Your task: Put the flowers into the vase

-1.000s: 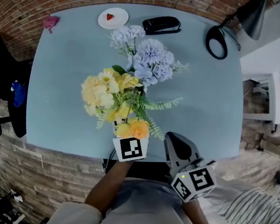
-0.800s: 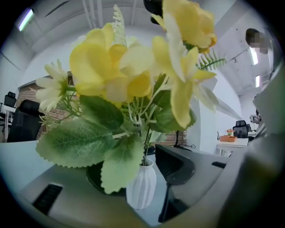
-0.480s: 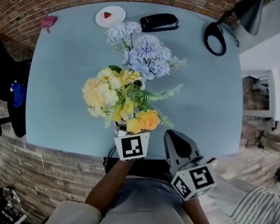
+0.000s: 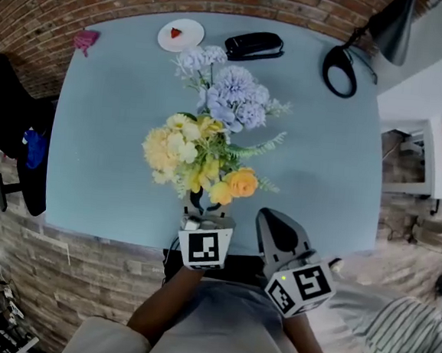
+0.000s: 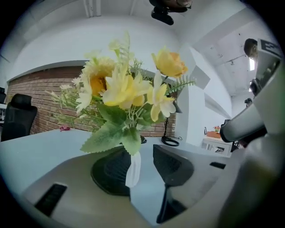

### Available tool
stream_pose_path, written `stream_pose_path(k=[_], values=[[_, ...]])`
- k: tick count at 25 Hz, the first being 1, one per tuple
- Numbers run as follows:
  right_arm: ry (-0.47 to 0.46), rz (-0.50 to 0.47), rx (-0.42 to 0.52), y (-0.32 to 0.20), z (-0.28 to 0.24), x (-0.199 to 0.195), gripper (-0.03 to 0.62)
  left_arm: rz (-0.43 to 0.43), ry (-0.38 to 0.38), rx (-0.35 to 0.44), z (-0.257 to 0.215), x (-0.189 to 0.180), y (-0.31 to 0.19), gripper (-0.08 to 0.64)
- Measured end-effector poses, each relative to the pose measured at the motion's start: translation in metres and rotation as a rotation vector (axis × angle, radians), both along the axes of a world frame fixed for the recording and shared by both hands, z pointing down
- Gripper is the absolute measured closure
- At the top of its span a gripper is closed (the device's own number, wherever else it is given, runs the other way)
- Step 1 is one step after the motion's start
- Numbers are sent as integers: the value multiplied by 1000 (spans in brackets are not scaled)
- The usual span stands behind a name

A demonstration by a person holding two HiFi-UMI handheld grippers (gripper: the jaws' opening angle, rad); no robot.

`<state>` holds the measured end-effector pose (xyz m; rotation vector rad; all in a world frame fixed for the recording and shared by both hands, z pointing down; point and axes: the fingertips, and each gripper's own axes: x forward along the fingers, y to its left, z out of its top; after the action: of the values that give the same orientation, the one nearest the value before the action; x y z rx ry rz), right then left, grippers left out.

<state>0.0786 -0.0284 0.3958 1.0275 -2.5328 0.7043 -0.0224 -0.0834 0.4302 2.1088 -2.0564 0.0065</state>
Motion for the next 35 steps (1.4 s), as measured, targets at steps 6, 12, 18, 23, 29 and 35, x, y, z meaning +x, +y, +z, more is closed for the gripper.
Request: stream_pose_path(k=[6,12,18,23,29,35], values=[[-19,-14,29,0,-6,-8,569,28,-7,-23,-4,1,12,472],[-30,-25,75,-2,-13,-9,569,51,2,-37,-14,0,21,529],[-34,-41,129,-4,-22,-11,569,87,39,-79,-20,-2,33,543],[-36,-60,152,-5,-26,-16,569,127,49,-95,-28,3,44,543],[-50,-103,144,2,-32,-22,569,192,42,-100,-38,15,55,543],[-50,-114,161,3,-37,-22,571,219,53,-106,-48,19,59,543]])
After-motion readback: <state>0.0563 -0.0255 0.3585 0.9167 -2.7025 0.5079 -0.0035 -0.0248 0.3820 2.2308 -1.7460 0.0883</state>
